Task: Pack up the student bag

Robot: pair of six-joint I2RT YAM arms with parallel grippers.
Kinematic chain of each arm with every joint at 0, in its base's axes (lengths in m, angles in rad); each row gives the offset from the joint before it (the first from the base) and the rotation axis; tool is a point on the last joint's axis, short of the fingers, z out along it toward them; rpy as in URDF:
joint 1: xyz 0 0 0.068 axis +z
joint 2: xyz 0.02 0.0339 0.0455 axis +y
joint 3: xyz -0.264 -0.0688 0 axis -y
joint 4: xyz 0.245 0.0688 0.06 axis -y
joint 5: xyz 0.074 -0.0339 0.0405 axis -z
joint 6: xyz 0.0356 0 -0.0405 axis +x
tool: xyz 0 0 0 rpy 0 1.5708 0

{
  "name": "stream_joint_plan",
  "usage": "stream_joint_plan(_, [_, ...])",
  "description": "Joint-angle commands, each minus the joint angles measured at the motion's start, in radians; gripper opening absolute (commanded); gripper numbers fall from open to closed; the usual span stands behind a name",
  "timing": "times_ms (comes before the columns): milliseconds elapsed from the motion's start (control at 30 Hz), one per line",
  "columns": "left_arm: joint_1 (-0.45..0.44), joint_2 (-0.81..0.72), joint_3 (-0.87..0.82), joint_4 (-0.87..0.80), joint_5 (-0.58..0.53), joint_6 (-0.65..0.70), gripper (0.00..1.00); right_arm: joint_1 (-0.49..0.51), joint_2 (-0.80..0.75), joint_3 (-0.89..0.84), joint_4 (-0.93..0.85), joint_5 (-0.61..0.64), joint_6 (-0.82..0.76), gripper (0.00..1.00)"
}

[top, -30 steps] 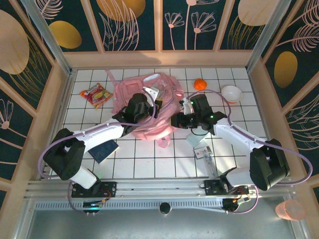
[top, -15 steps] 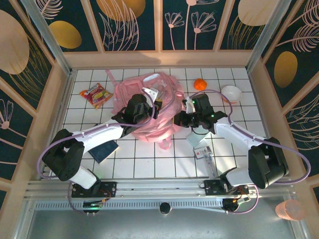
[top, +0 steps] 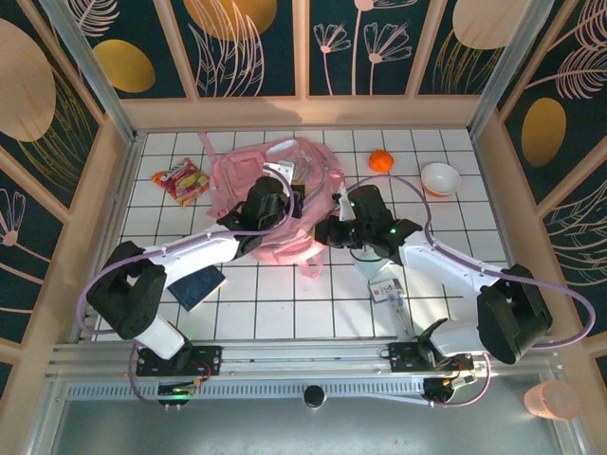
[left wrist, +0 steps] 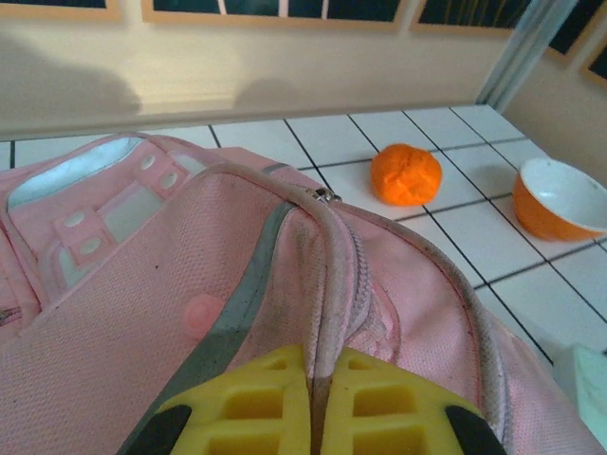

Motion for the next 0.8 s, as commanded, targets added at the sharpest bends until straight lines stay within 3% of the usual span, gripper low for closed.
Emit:
stream_joint_plan(0, [-0.007,0.028,0.071,0.141,-0.12,-0.052,0.0,0.032,-0.026,0.003,0.064,-0.022,0.059,0.0])
stream_joint_plan(533, [-0.015,0.055,0.117,0.105,-0.097,-0.035,0.0,0.176,0.102,0.0,0.306,-0.023,0.226,0.0])
stream_joint_plan(767, [-0.016,0.058,0.122,0.114,-0.025,-0.048,0.0,0.201,0.142,0.013,0.342,0.019,0.269,0.0])
